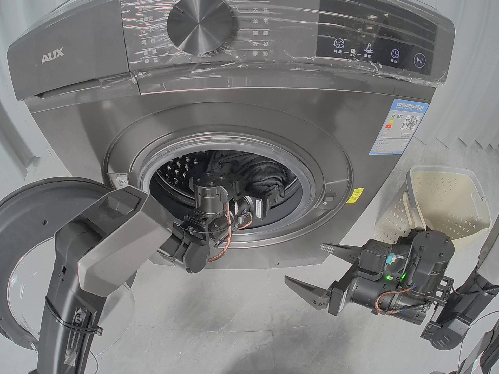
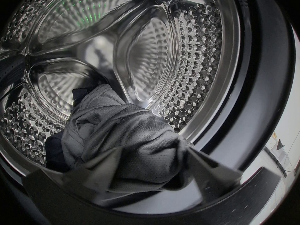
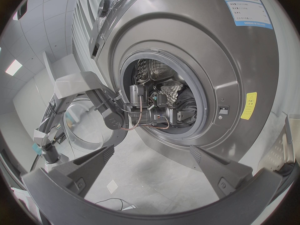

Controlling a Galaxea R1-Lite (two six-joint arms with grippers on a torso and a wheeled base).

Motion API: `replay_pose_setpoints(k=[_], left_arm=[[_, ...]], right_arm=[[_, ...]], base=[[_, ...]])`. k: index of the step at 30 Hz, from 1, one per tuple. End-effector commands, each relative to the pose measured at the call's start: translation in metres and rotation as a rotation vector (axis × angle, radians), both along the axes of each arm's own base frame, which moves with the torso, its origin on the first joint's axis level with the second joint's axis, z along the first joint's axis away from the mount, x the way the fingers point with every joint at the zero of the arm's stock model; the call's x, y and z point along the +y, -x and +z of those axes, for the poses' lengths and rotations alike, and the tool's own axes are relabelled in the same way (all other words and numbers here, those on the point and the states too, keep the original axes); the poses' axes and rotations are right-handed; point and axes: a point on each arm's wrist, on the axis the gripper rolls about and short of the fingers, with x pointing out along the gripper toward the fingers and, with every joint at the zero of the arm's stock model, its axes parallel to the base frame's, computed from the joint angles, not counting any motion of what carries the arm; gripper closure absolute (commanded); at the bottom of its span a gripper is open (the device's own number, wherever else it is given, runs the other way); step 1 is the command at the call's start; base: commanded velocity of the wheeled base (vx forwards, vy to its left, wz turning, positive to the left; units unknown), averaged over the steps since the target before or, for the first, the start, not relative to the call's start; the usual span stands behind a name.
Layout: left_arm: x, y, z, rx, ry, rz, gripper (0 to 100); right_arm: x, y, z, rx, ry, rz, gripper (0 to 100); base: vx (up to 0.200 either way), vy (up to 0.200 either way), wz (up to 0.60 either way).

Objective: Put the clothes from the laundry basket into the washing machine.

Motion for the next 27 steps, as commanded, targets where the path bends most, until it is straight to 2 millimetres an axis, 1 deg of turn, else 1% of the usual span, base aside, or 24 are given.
replay_pose_setpoints(k=[1,5,6,9,11,15,18,21,27], left_arm=[[-0.004,-0.012,-0.016,-0.005,0.01,0.014,100],[0.0,-0.025,-0.003,-0.048,0.074,0.069,100],[0.003,-0.03,0.004,-0.068,0.099,0.092,100],[0.01,-0.045,0.013,-0.111,0.15,0.16,100],[0.012,-0.052,0.015,-0.128,0.169,0.188,100],[0.015,-0.066,0.017,-0.175,0.217,0.239,100],[0.012,-0.072,0.014,-0.189,0.238,0.246,100],[0.007,-0.074,0.008,-0.179,0.236,0.241,100],[0.006,-0.072,0.007,-0.155,0.241,0.236,100]], right_arm=[[0.0,0.0,0.0,0.001,0.001,0.002,0],[0.0,0.0,-0.001,0.002,0.002,0.002,0],[0.001,0.0,-0.001,0.002,0.002,0.003,0],[0.001,0.0,-0.002,0.006,0.005,0.003,0],[0.001,-0.001,-0.003,0.007,0.006,0.003,0],[0.002,0.0,-0.003,0.008,0.007,0.005,0],[0.003,0.0,-0.004,0.011,0.008,0.009,0],[0.003,0.001,-0.004,0.012,0.009,0.012,0],[0.003,0.001,-0.004,0.015,0.007,0.012,0]], base=[[0.0,0.0,0.0],[0.0,0.0,0.0],[0.0,0.0,0.0],[0.0,0.0,0.0],[0.0,0.0,0.0],[0.0,0.0,0.0],[0.0,0.0,0.0],[0.0,0.0,0.0],[0.0,0.0,0.0]])
